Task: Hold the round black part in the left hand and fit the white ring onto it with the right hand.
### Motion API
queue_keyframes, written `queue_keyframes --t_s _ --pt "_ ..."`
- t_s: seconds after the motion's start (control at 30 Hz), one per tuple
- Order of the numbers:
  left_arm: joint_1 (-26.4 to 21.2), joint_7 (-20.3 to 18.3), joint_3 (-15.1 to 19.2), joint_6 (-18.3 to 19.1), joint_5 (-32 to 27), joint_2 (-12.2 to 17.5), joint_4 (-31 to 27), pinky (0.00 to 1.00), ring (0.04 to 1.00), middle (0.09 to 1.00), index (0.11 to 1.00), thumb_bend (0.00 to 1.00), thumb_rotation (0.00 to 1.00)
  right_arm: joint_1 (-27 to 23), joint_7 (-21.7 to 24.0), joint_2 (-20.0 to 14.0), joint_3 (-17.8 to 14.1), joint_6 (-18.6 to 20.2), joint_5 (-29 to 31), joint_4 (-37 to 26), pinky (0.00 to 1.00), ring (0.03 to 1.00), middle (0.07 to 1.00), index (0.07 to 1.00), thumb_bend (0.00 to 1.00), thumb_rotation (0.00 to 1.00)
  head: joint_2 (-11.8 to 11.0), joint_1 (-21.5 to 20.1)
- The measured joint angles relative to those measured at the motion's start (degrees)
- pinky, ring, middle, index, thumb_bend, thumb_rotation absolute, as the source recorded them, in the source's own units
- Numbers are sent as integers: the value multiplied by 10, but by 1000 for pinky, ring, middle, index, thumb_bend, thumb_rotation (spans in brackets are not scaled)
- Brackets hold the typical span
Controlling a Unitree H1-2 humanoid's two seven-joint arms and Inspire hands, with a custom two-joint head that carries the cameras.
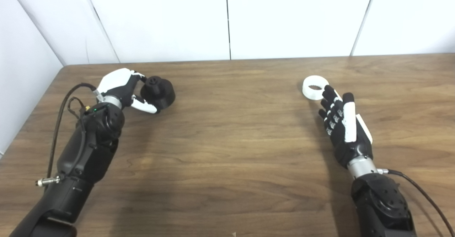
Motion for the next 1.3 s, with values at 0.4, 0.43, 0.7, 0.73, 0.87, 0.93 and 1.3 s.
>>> queue_keyframes --t_s 0.4,0.43,0.7,0.73,0.87,0.93,1.3 --pt "0 4 -3 0 -5 0 0 1000 1000 984 826 978 252 2 0 -1 0 3 -2 0 1000 1000 983 960 735 1000 1 -1" --pt "0 4 -3 0 -5 0 0 1000 1000 985 827 980 252 2 0 -2 0 3 -3 0 1000 1000 982 959 734 1000 1 -1" --pt "0 4 -3 1 -3 -6 0 1000 1000 988 848 990 241 3 0 -4 0 9 -4 -1 1000 1000 977 954 731 1000 1 -2" --pt "0 4 -3 1 -3 -8 0 1000 1000 988 849 989 235 3 0 -4 0 9 -4 -1 1000 1000 976 954 728 1000 1 -2" --pt "0 4 -3 1 -5 -10 0 1000 1000 992 848 974 236 3 0 -4 0 10 -4 -2 1000 1000 979 955 722 1000 2 -3" --pt "0 4 -3 1 -5 -10 0 1000 1000 991 845 963 231 3 0 -6 0 10 -4 -2 1000 1000 980 955 722 1000 1 -3" --pt "0 11 -4 -1 -11 -10 0 1000 1000 979 796 905 189 3 0 -9 0 12 -4 -5 1000 1000 980 958 733 1000 2 -2"
